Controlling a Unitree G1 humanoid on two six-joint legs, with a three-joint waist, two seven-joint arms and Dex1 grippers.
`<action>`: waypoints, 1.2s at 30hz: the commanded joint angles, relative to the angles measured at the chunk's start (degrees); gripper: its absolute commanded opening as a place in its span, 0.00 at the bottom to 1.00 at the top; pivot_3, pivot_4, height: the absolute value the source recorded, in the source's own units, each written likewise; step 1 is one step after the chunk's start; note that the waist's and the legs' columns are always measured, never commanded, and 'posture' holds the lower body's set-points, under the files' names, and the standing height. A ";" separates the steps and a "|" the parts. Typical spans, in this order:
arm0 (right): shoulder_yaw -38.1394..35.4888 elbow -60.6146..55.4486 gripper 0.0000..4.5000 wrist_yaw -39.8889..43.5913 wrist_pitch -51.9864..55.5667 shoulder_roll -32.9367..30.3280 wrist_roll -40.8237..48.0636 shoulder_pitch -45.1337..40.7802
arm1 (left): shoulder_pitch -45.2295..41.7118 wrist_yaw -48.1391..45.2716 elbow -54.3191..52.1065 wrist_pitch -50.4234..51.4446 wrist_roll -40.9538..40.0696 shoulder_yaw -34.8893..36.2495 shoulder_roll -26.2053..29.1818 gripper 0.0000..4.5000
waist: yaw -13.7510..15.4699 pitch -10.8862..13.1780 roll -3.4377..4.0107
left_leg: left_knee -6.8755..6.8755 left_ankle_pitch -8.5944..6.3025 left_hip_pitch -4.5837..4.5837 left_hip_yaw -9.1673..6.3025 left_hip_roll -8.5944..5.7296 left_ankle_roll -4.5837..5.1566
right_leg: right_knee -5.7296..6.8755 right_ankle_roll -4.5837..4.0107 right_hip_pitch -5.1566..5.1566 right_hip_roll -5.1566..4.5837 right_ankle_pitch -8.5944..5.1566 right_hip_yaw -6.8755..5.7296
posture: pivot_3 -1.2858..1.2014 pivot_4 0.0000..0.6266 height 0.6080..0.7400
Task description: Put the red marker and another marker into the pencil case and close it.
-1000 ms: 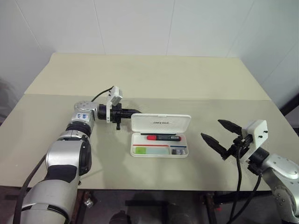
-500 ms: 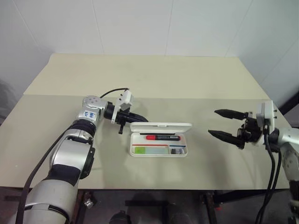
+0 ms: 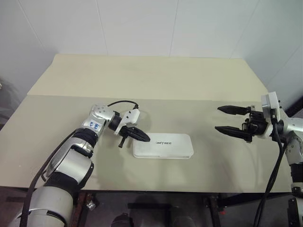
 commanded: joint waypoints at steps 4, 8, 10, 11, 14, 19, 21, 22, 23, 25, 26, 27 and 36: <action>-1.13 -2.42 1.00 3.79 1.03 -0.42 2.74 0.07 | -0.02 -6.42 1.18 -3.94 2.09 -3.44 -0.71 0.01 | -0.02 0.00 0.00 | 0.05 0.01 0.08 0.01 0.00 -0.01 | 0.00 0.00 0.01 0.01 0.00 0.04 | 0.52 0.24 1.00; -0.42 0.33 1.00 5.04 -0.52 -0.15 1.53 -2.66 | -0.93 -6.42 2.91 -6.04 4.16 -4.09 -1.34 0.01 | -0.02 0.00 0.00 | 0.08 0.02 0.12 0.03 -0.01 -0.02 | 0.05 0.00 0.02 0.01 0.00 0.08 | 0.52 0.24 1.00; -0.23 1.46 1.00 5.27 -1.26 0.12 1.11 -4.12 | -1.31 -6.42 3.59 -7.07 5.21 -4.67 -1.59 0.01 | -0.03 -0.01 0.01 | 0.09 0.02 0.15 0.05 -0.01 -0.02 | 0.06 0.00 0.03 0.01 0.00 0.10 | 0.52 0.24 1.00; -0.15 1.69 1.00 5.21 -1.35 0.28 1.03 -4.62 | -1.50 -6.42 3.86 -7.73 5.67 -5.22 -1.68 0.01 | -0.05 -0.01 0.01 | 0.09 0.02 0.17 0.05 -0.01 -0.02 | 0.06 0.00 0.04 0.01 0.00 0.11 | 0.52 0.24 1.00; 0.14 2.27 1.00 5.51 -1.60 0.84 0.93 -5.58 | -2.10 -6.42 4.78 -8.55 6.45 -5.29 -2.33 0.01 | -0.07 -0.01 0.01 | 0.09 0.03 0.20 0.06 -0.01 -0.02 | 0.07 0.00 0.06 0.02 0.00 0.12 | 0.52 0.24 1.00; 0.23 2.74 1.00 5.94 -0.83 1.48 1.56 -6.12 | -2.72 -6.42 6.30 -8.92 6.99 -2.20 -3.16 0.01 | 0.00 -0.01 0.01 | 0.09 0.03 0.18 0.06 -0.03 -0.01 | 0.06 0.00 0.06 0.00 0.00 0.12 | 0.52 0.24 1.00; -0.13 2.92 1.00 5.56 -0.23 1.89 2.29 -6.40 | -2.68 -6.42 6.40 -10.15 6.20 0.14 -3.39 0.01 | -0.03 -0.01 0.01 | 0.09 0.03 0.18 0.06 -0.03 -0.02 | 0.06 0.00 0.06 0.00 0.00 0.13 | 0.52 0.24 1.00; -0.39 2.84 1.00 5.15 0.27 2.13 2.74 -6.50 | -2.83 -6.34 6.62 -10.03 5.91 2.12 -3.53 0.01 | -0.04 -0.01 0.01 | 0.09 0.03 0.18 0.06 -0.03 -0.02 | 0.06 0.00 0.06 0.01 0.00 0.13 | 0.52 0.24 1.00; -0.56 2.71 1.00 4.80 0.77 2.30 3.08 -6.58 | -2.94 -6.14 6.77 -9.86 5.75 3.95 -3.58 0.01 | -0.04 -0.01 0.01 | 0.09 0.03 0.18 0.06 -0.02 -0.01 | 0.07 0.01 0.06 0.01 0.01 0.13 | 0.52 0.24 1.00; -0.64 2.41 1.00 4.53 1.00 2.49 3.18 -6.47 | -2.82 -4.98 6.65 -10.76 5.79 7.05 -3.18 0.01 | -0.05 0.00 0.02 | 0.09 0.03 0.16 0.05 -0.02 -0.02 | 0.07 0.02 0.04 0.01 0.01 0.12 | 0.52 0.24 1.00; -0.60 2.38 1.00 4.39 0.86 2.55 3.10 -6.40 | -2.54 -4.79 6.33 -11.64 5.70 8.52 -2.94 0.01 | -0.10 0.00 0.02 | 0.09 0.02 0.14 0.05 -0.02 -0.02 | 0.06 0.02 0.03 0.01 0.01 0.11 | 0.52 0.24 1.00; -0.57 2.29 1.00 4.22 0.76 2.62 3.06 -6.28 | -2.18 -4.71 5.89 -12.63 5.22 10.32 -2.84 0.01 | -0.14 0.00 0.03 | 0.08 0.02 0.11 0.04 -0.01 -0.01 | 0.07 0.02 0.02 0.01 0.01 0.10 | 0.52 0.24 1.00; -1.08 1.16 1.00 3.48 1.73 2.43 3.46 -4.57 | 2.77 0.93 -5.87 -5.95 -2.32 26.65 -1.09 0.01 | -0.06 0.05 0.10 | 0.06 -0.03 -0.02 0.04 0.00 0.05 | 0.08 0.10 0.01 0.00 0.05 0.04 | 0.52 0.24 1.00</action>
